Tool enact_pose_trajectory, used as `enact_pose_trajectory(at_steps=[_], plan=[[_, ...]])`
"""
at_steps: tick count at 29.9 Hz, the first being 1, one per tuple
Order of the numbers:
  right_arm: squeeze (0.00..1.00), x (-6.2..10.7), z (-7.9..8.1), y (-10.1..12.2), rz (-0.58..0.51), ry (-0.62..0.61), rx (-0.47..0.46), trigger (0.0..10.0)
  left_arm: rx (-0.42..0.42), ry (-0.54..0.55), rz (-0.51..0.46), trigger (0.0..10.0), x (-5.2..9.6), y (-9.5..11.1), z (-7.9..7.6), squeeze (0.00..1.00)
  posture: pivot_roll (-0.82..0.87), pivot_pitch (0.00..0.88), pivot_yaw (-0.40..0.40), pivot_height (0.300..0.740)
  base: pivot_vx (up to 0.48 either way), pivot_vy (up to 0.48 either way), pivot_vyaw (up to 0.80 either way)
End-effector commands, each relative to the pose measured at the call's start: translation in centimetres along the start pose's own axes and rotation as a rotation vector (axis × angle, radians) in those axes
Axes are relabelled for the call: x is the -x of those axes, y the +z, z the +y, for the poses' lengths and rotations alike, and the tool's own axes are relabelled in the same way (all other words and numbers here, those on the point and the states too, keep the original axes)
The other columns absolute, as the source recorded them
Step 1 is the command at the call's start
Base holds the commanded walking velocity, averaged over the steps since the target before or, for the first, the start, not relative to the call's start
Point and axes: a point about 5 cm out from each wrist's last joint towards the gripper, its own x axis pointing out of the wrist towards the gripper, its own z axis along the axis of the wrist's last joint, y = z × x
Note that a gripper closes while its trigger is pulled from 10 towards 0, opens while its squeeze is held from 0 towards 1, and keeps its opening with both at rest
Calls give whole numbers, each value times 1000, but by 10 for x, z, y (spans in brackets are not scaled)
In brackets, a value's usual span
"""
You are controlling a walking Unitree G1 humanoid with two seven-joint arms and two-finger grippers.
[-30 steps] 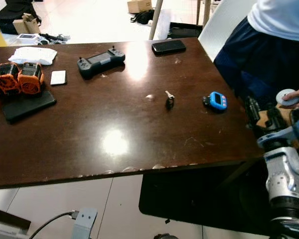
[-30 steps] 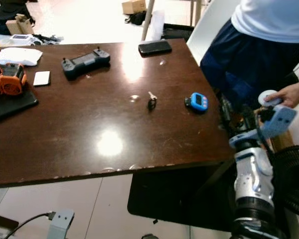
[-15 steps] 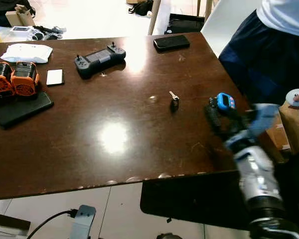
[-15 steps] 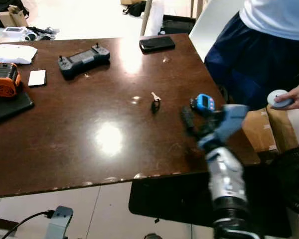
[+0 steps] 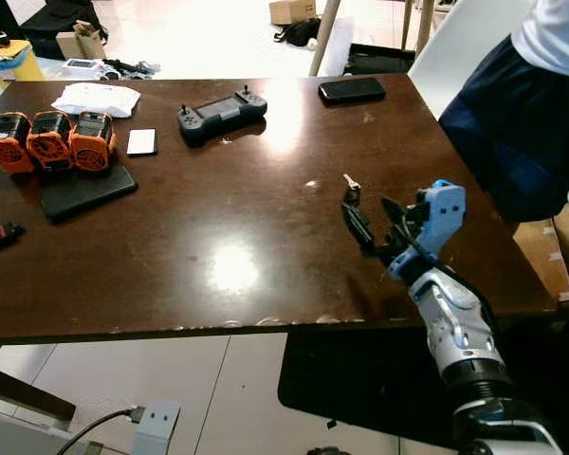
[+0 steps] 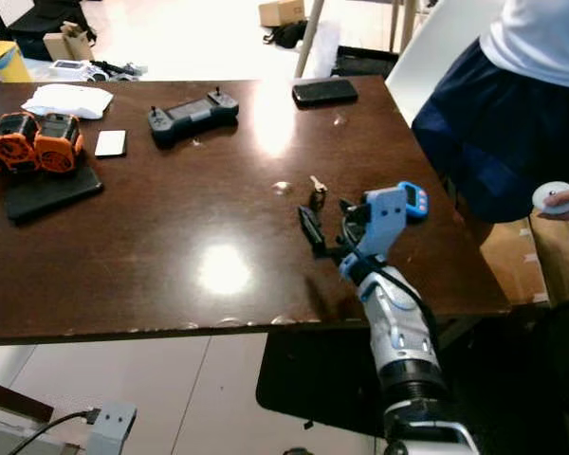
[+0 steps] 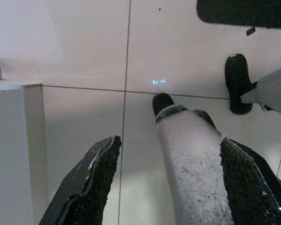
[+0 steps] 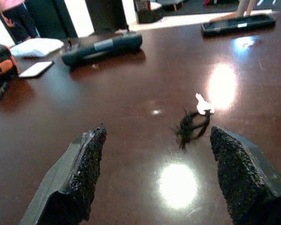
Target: Hang keys on a hook
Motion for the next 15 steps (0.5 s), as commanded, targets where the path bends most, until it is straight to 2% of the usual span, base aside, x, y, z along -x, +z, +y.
enact_pose_trajectory(at_steps=[1,5,11,15], plan=[[0,-1,2,-2,14,3,1,10000,-11,-15,21,10000,1,-7,-3,0,-103,86,65,740,0,0,0],[0,-2,0,-1,9,-14,-1,10000,-14,-20,21,10000,1,-8,-4,0,-101,84,63,740,0,0,0],[0,-1,-16,6,-4,-80,13,10000,-20,-27,22,10000,0,-8,-5,0,-98,79,60,740,0,0,0],[0,2,-26,10,-8,-112,30,10000,-26,-30,24,10000,1,-8,-4,0,-96,78,59,740,253,0,0]])
